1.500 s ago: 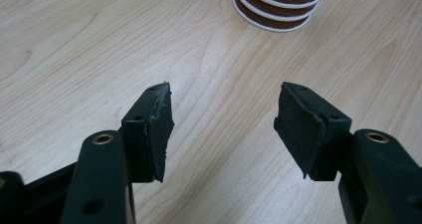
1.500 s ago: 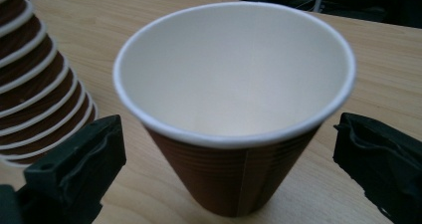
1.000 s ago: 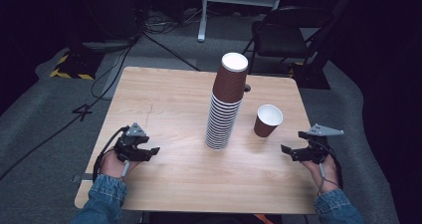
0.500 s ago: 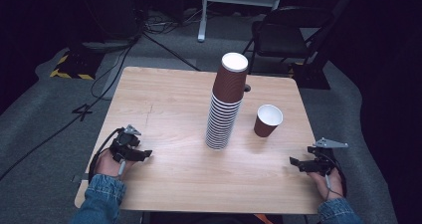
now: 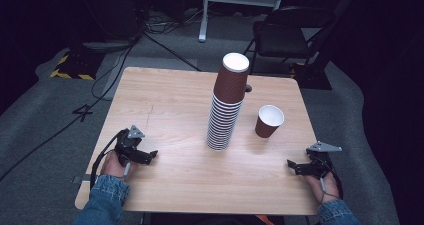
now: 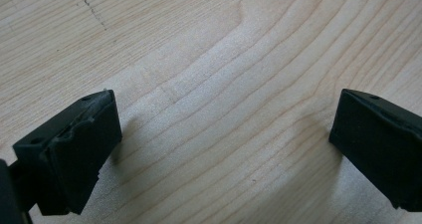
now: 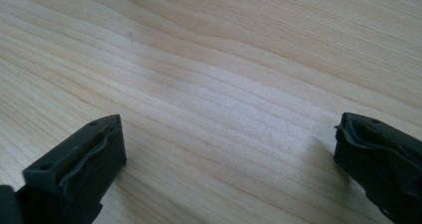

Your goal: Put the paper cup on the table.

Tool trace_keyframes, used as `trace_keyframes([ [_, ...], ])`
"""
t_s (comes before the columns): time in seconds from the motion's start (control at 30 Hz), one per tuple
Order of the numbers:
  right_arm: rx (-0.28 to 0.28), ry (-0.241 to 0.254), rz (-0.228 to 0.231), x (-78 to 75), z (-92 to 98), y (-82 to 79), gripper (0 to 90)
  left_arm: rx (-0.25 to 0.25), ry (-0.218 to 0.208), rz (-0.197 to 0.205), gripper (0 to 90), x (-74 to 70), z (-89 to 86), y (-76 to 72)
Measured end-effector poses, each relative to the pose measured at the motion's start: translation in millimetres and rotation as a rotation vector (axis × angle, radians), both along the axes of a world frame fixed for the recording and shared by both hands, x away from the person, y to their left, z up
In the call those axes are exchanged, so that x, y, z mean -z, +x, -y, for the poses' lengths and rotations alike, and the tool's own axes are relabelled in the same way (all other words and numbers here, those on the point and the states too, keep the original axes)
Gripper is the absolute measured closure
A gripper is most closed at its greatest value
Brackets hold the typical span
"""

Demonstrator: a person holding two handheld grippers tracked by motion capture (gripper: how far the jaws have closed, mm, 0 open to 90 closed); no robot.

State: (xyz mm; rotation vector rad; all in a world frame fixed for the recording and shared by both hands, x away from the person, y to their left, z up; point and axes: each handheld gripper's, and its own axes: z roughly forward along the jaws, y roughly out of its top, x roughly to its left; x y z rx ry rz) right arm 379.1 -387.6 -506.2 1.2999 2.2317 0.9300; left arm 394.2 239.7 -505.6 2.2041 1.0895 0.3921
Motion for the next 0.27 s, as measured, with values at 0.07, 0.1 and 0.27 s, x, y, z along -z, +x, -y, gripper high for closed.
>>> trace_keyframes([
  [0.07,0.0,0.0,0.0,0.0,0.0,0.0,0.0,0.001,0.001,0.0,0.0,-0.1,0.1,0.2],
  [0.1,0.0,0.0,0.0,0.0,0.0,0.0,0.0,0.0,0.001,0.0,0.0,0.0,0.2,0.3],
  [0.27,0.0,0.0,0.0,0.0,-0.1,0.1,0.0,0.0,0.001,0.0,0.0,-0.1,0.2,0.3],
])
